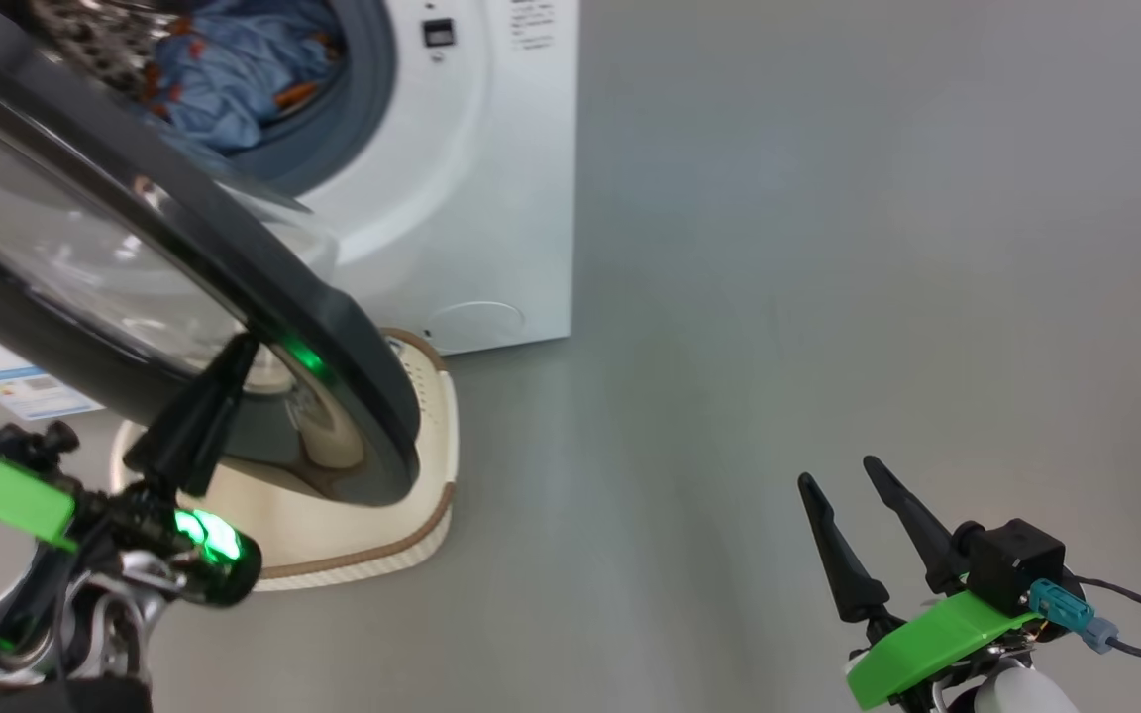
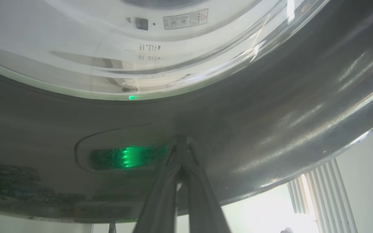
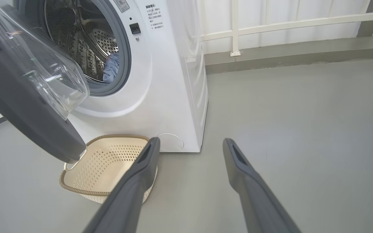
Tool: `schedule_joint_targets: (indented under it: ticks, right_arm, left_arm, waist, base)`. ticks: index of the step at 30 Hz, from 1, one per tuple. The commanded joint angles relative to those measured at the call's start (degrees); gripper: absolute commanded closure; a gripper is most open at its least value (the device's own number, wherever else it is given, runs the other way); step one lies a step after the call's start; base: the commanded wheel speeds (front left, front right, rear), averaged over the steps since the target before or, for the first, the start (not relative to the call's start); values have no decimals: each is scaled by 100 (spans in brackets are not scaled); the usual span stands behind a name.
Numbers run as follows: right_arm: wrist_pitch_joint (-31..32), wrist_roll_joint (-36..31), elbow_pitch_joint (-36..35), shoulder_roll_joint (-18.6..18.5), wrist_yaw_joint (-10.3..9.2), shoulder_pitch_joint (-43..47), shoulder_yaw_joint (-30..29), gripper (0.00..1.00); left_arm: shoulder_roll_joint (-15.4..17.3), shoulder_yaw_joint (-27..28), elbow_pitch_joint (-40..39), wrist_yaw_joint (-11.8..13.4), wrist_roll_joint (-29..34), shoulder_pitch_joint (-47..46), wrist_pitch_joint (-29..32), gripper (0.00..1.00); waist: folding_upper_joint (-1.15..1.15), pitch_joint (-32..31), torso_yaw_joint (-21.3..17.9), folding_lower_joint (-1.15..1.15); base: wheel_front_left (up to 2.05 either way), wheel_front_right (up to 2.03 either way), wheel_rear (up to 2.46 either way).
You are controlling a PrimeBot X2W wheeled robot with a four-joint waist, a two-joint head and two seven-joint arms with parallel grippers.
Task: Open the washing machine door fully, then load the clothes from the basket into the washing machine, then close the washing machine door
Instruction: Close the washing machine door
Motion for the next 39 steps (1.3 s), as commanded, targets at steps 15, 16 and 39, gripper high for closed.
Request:
schedule_joint_targets:
  ticks: [15, 16, 39]
  right_arm:
    - [-34, 29, -240, 75, 56, -319, 72, 0]
    - [-34, 25, -246, 87, 56, -328, 69, 0]
    - [-34, 40, -175, 134, 56, -254, 34, 0]
  left_arm:
    - [102, 158, 603, -253, 309, -955, -702, 100]
    - [102, 163, 596, -254, 335, -981, -705, 100]
    - [102, 251, 463, -257, 683, -642, -1154, 100]
  waist:
    - [0, 434, -441, 0]
    - [0, 450, -452, 0]
    - [0, 46, -355, 0]
  base:
    - [0, 0, 0]
    - [0, 0, 0]
    - [0, 0, 0]
